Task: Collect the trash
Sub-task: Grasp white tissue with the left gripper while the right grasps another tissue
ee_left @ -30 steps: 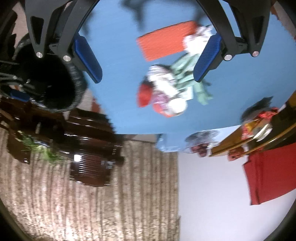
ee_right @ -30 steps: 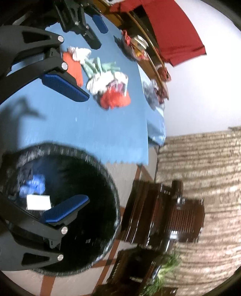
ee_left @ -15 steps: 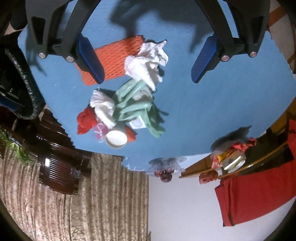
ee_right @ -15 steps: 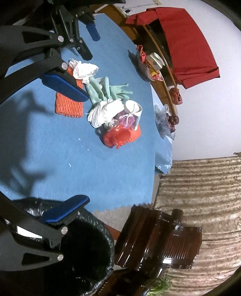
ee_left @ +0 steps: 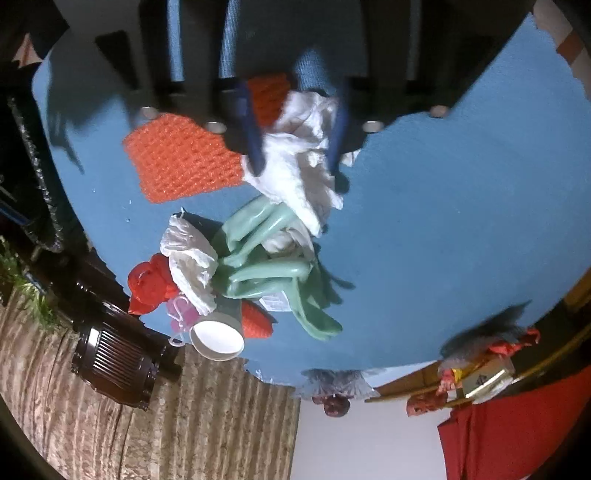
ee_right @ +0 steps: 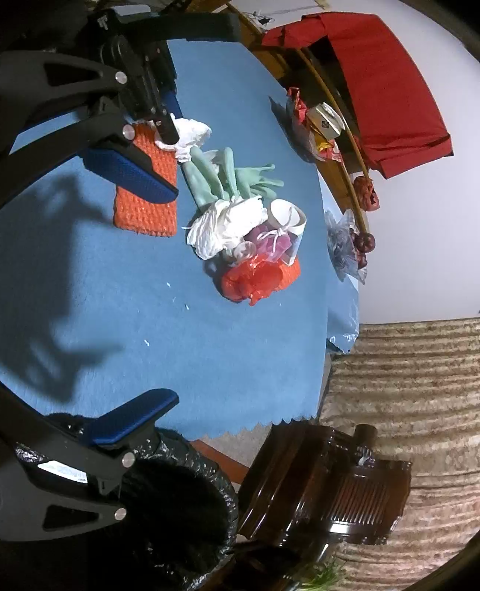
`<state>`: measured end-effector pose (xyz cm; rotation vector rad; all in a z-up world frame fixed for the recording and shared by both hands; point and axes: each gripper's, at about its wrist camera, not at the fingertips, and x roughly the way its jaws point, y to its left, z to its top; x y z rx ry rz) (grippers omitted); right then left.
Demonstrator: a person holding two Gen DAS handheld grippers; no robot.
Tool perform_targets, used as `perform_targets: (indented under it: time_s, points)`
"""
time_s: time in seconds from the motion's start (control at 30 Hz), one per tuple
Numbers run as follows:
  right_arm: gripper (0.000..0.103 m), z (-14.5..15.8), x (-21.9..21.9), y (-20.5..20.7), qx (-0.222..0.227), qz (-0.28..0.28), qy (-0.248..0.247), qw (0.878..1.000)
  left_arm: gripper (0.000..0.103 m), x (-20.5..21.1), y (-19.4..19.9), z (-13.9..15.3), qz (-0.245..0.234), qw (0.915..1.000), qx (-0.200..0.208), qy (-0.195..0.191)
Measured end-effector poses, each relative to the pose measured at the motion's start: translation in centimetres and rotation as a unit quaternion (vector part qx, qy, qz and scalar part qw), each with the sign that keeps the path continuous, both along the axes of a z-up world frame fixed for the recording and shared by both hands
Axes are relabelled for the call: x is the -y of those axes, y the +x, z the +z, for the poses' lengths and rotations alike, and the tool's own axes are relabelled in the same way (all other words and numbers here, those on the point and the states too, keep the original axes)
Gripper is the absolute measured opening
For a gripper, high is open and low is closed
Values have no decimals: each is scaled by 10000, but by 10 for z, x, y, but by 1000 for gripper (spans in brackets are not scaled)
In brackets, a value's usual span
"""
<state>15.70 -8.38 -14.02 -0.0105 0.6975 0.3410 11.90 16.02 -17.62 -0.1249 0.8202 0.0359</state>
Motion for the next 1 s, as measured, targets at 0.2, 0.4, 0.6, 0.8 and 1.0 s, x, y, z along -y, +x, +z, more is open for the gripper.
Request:
perform_targets:
  time_s: [0.2, 0.4, 0.6, 0.8, 1.0]
  points:
    - [97, 1, -14, 5, 22, 152, 38, 9999, 23, -10, -9, 20, 35, 9996, 258, -73]
    - [94, 2, -40, 19, 91, 375, 79, 9992, 23, -21, -10, 45, 174, 9983, 559, -43]
    - [80, -7, -67, 41, -24, 551, 74, 9985, 23, -27, 0, 52, 230, 9977, 638, 37]
    - [69, -25, -88, 63, -203, 637, -75, 9977, 23, -32, 6, 48, 261, 9978, 613, 68]
    - [60, -34, -102, 76, -316, 695, -161, 9970, 23, -36, 7, 47, 285, 9976, 624, 82]
